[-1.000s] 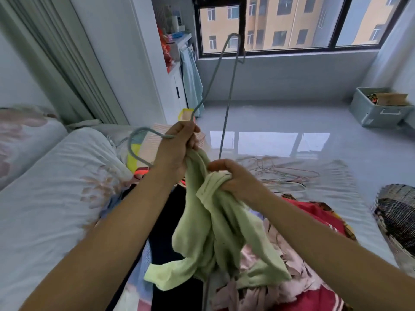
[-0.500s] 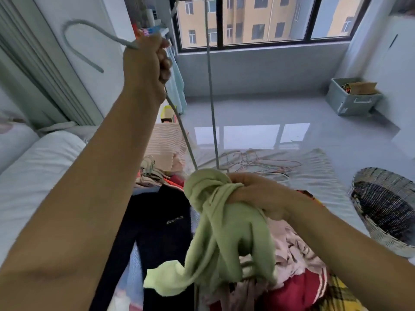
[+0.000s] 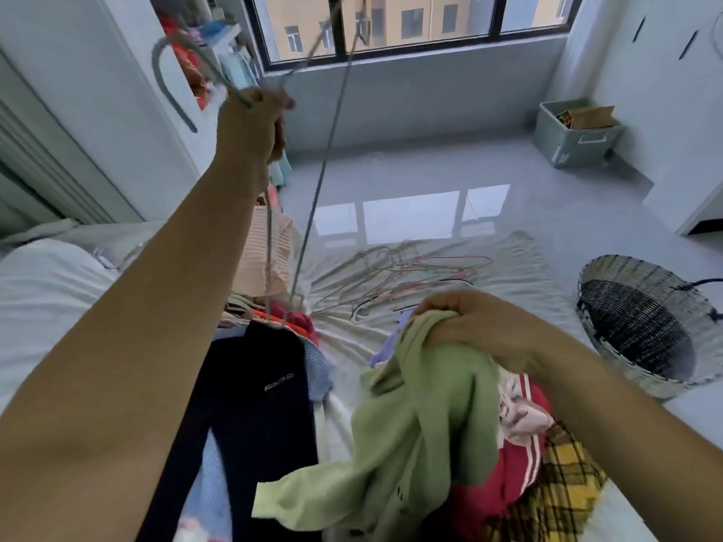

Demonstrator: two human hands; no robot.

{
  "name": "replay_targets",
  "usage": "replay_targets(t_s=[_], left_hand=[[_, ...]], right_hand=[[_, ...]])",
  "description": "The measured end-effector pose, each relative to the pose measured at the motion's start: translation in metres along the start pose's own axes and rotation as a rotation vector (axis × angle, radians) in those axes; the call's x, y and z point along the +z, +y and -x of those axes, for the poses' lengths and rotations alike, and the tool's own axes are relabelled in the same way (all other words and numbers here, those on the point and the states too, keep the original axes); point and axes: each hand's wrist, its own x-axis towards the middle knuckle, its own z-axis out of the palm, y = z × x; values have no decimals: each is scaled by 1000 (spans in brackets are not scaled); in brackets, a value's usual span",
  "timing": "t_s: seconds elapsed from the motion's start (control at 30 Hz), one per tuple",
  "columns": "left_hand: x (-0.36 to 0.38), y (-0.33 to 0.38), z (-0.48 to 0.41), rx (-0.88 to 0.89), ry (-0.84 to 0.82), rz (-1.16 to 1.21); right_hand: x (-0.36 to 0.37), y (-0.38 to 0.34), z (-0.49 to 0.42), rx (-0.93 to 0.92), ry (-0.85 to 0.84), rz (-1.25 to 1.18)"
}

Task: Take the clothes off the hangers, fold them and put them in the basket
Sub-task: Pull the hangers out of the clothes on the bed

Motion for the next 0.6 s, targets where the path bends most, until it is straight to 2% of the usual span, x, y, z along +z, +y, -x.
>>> replay_targets(t_s=[0.07,0.1,0.17,0.23,0.3,0.43,0.53,0.6], left_hand=[[14,-38,11,-39,-104,-145],[19,-62,18,-65,-152,-211],[27,-96,17,-157,-228,-299],[35,-140,19,-241,-264,-391],[38,-188,30,-316,-249,-454],[48,-263,34,-484,-184,-414],[68,-304,24,-589,-152,-391],[88,-326,6,-589,-166,-404]], right_hand=[[-28,5,-14,0,121,-26],[-41,15,-27,24,189,54],[-65,50,-57,149,266,236],[-80,99,-80,313,256,328],[-83,148,-87,425,261,285],[-72,217,-87,608,310,129],[-58,258,-90,668,288,68],[-48,284,-93,684,298,15]])
